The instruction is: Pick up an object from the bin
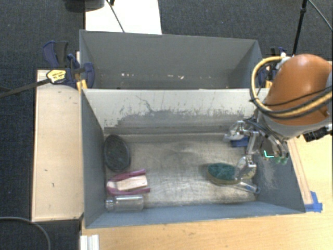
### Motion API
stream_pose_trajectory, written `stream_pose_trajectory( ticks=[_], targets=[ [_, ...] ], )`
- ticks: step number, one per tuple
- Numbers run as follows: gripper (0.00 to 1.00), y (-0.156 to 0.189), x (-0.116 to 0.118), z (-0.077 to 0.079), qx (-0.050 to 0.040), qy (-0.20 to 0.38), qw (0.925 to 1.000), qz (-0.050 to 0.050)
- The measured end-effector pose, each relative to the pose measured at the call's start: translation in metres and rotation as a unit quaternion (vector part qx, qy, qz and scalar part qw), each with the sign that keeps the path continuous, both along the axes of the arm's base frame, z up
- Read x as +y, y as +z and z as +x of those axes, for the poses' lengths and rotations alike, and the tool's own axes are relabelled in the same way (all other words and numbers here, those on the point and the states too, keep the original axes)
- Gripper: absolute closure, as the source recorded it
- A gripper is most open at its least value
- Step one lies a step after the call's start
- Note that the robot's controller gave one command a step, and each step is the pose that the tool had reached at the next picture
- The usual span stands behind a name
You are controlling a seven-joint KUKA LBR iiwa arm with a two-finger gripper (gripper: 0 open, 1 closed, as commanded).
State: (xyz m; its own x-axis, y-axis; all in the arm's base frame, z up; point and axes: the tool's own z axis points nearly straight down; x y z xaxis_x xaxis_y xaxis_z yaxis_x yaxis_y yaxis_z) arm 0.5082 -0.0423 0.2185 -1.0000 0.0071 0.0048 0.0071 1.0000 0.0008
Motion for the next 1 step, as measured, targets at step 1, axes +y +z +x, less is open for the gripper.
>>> stream_pose_trajectory(
  ticks=[1],
  targets=[
    [0.0,-0.1455,-0.0169,0.0162,-0.0049,-0.016,0.9999,0.0]
  ],
)
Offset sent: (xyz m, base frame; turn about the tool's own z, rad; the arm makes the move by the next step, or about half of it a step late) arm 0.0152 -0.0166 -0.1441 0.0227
